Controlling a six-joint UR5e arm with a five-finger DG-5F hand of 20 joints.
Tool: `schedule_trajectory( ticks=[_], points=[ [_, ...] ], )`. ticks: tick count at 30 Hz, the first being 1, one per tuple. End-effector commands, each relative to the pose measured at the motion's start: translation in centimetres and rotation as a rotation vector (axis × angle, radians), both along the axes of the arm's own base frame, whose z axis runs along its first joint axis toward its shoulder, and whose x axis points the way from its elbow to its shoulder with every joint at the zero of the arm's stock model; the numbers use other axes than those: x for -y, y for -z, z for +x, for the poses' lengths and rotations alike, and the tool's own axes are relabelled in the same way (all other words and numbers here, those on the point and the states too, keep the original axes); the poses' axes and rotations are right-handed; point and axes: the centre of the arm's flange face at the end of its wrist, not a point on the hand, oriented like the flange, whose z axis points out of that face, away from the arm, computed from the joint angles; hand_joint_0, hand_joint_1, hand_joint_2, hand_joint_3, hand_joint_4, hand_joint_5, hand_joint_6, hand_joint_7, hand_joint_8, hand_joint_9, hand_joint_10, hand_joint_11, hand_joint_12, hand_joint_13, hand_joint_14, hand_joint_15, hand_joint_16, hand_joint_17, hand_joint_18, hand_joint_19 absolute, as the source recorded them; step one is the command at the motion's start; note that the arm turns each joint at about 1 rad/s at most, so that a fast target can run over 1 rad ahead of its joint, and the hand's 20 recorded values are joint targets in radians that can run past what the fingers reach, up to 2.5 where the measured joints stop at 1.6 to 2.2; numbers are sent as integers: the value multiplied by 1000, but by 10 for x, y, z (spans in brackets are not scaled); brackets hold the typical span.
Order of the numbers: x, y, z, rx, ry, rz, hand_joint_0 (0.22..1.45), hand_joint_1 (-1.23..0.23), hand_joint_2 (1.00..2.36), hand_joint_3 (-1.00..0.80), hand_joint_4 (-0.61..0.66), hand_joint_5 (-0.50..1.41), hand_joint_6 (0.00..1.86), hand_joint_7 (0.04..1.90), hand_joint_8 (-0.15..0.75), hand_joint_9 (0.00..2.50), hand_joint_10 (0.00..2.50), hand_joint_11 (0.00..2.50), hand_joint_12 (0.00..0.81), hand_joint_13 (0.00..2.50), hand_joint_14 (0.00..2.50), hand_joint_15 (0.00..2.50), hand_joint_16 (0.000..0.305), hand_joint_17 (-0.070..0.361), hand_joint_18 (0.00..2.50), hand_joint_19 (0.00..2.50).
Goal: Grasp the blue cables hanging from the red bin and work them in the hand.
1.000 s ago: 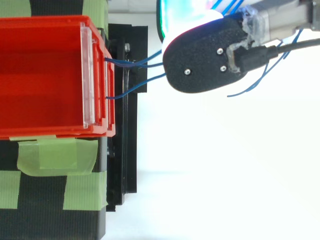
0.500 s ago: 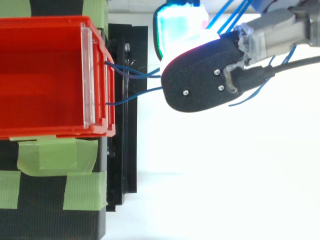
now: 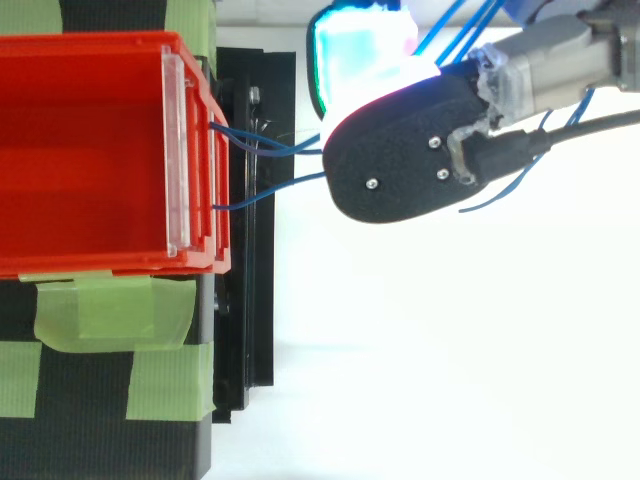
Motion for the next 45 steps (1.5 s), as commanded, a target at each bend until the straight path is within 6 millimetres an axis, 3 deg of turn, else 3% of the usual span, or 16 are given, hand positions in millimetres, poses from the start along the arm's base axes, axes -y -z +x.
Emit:
schedule_trajectory(
  ticks=[1,45],
  points=[
    [-1,-1,0,3,-8,1,927,-696,1017,-652,209,549,457,1450,519,1736,2500,2500,771,2085,2500,2010,244,183,2500,763],
    [1,0,0,0,1,0,930,-683,1014,-694,197,530,484,1442,519,1736,2500,2500,771,2085,2500,2010,244,183,2500,763]
  ],
)
